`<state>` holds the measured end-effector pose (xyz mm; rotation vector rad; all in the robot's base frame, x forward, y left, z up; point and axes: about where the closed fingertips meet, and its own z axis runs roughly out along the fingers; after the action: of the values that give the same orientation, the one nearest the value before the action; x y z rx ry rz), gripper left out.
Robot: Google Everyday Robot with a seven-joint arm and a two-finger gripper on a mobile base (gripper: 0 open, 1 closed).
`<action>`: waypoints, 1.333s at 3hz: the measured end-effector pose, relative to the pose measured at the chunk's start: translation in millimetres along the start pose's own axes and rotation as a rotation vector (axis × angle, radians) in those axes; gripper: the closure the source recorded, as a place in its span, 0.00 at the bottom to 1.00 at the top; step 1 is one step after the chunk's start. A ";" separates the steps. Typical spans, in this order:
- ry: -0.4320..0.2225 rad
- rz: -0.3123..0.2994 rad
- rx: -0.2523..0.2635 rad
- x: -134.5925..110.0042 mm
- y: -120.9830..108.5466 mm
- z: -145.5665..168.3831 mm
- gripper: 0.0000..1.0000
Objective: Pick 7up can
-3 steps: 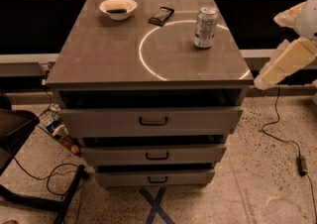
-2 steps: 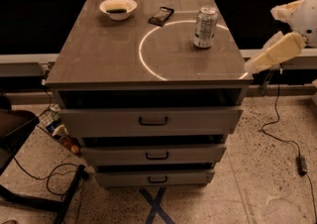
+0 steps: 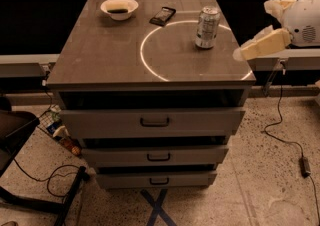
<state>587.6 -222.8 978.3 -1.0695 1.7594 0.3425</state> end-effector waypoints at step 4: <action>-0.299 0.139 0.055 -0.3 -72.2 90.6 0.00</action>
Offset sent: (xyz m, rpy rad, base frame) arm 0.0594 0.0047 -0.0172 0.1949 -0.0633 -0.0768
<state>699.5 -204.6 954.8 -0.8120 1.5675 0.5099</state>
